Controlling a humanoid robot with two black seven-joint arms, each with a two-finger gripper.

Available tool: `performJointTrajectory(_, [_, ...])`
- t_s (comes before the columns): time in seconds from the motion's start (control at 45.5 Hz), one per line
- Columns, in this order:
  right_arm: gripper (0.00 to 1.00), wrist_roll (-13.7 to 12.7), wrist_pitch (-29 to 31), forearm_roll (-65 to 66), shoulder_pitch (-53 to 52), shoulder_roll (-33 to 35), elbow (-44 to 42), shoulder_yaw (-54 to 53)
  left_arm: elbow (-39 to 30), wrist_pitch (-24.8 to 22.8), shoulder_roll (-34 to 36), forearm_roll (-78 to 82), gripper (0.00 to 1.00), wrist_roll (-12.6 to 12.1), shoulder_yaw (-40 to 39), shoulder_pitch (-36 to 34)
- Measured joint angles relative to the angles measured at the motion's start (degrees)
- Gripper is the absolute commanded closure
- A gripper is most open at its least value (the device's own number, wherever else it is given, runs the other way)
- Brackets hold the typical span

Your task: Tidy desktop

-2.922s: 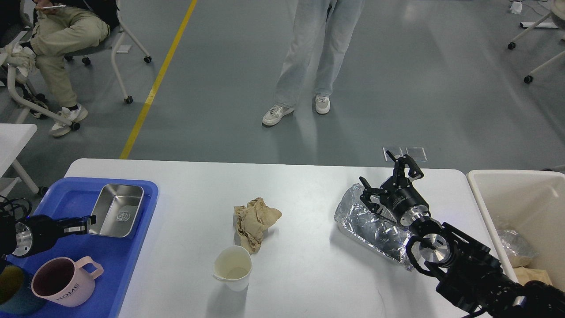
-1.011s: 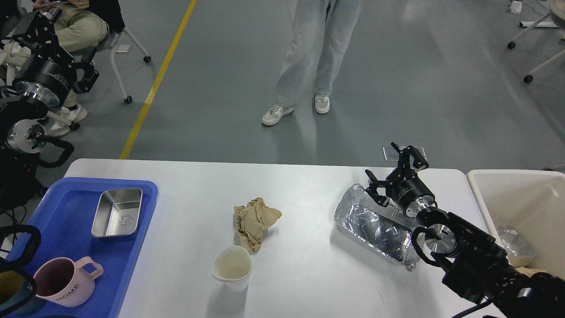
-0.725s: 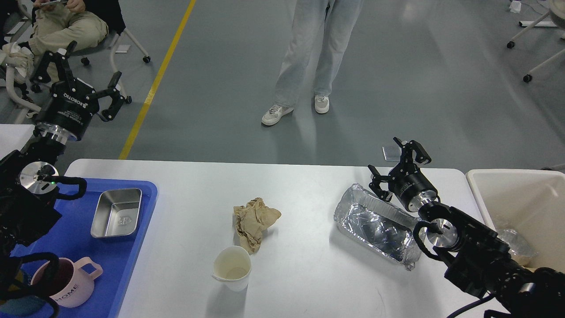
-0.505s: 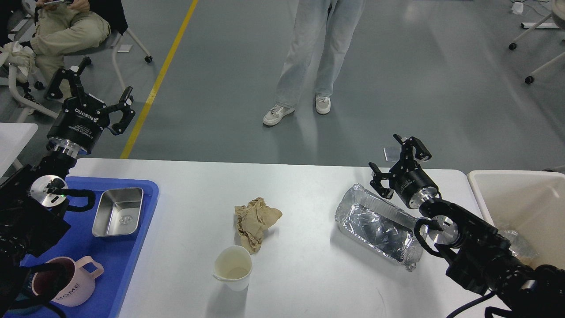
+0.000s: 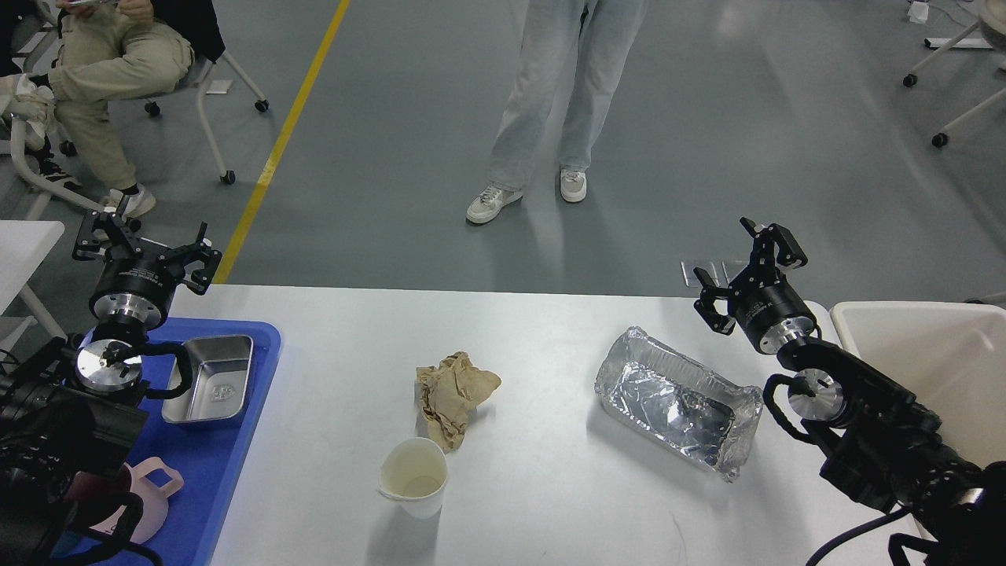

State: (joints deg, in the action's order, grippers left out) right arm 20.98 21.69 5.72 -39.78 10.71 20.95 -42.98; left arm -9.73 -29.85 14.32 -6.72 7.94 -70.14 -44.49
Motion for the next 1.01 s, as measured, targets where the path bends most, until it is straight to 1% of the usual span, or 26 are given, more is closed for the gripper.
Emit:
performJointTrajectory(0.066, [0.0,0.0,-0.2,0.2,-0.2,0.8,0.7,0.1,0.0,0.5,-0.1,0.0,0.03,-1.5,-2.3,0.0])
performJointTrajectory(0.198, [0.0,0.3,-0.4,2.3,-1.2,3.3,1.4,0.2,0.0,1.7,-0.4,0.0,0.03,-2.7,-3.5,-0.2])
performJointTrajectory(0.308, [0.0,0.4,-0.4,6.8,-1.7,6.4,2.6,0.9,-0.1,2.8,-1.3,0.2,0.03,-2.4,-3.0,-0.6])
performJointTrajectory(0.395, [0.0,0.6,-0.4,11.7,-1.9,9.8,5.2,5.2,-0.1,3.3,-1.7,0.5,0.03,-1.4,-2.8,-0.7])
performJointTrajectory(0.527, [0.0,1.0,-0.4,15.3,-3.7,15.3,8.8,16.4,-0.1,3.5,-1.8,0.7,0.03,-0.2,-2.7,-0.7])
performJointTrajectory(0.703, [0.0,1.1,-0.3,15.9,-9.8,23.1,15.4,34.5,-0.2,3.5,-1.6,0.7,0.03,-0.1,-2.7,-0.9])
performJointTrajectory(0.791, [0.0,1.0,-0.4,16.4,-13.8,26.1,19.1,43.9,-0.2,3.5,-1.5,0.7,0.03,-0.4,-2.7,-1.1])
performJointTrajectory(0.857, [0.0,0.7,-0.5,17.8,-18.8,28.9,23.4,52.0,-0.2,3.5,-1.5,0.7,0.03,-0.5,-2.7,-1.3])
performJointTrajectory(1.011, [0.0,0.4,-0.4,20.3,-28.3,34.2,31.5,63.5,-0.3,3.6,-1.4,0.7,0.03,-0.6,-2.7,-1.5])
